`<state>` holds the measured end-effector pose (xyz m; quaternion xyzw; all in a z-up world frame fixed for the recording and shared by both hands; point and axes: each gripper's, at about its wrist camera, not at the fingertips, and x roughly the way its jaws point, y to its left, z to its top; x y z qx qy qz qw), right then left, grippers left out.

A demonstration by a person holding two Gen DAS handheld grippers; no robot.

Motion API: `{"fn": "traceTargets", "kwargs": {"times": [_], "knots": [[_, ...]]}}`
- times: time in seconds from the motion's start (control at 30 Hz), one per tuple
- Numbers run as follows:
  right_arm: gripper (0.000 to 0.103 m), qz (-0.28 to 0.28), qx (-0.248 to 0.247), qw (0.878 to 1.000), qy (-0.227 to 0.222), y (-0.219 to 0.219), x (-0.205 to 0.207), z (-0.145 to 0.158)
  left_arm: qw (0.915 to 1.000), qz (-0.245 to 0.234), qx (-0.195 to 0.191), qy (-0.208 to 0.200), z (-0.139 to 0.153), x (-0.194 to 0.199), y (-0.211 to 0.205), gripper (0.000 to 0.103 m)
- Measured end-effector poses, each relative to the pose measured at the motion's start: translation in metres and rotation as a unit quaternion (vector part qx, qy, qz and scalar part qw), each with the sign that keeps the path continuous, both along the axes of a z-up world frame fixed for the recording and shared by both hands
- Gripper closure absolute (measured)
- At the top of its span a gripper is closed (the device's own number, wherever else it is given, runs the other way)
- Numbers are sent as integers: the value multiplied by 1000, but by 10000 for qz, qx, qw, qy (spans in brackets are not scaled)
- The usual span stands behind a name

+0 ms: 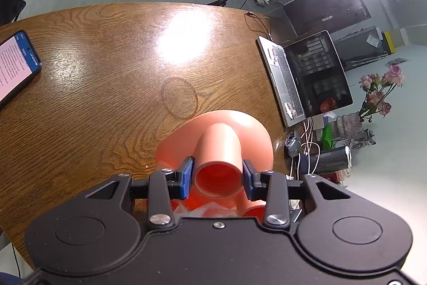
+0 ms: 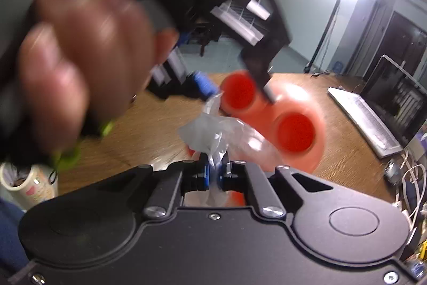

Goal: Clean bowl
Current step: 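Rub the tissue around the bowl's legs with the right gripper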

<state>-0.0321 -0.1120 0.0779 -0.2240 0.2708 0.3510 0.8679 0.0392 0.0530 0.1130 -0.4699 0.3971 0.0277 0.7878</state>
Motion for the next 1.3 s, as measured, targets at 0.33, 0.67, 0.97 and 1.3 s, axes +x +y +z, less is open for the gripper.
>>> {"fn": "traceTargets", "kwargs": {"times": [0.33, 0.67, 0.97, 1.3], "knots": [[96, -296, -112, 9990, 315, -20, 8, -14, 9998, -142, -148, -34, 4, -8, 7, 66], [96, -792, 161, 9955, 494, -61, 26, -9, 9991, -358, 177, -120, 8, -10, 9, 67], [96, -961, 545, 9932, 370, -82, 42, 8, 9890, -1042, 1000, -309, 7, -17, -9, 67], [96, -330, 592, 9977, 74, -61, 35, 31, 9410, -1905, 2702, -721, 12, -27, -45, 67]]}}
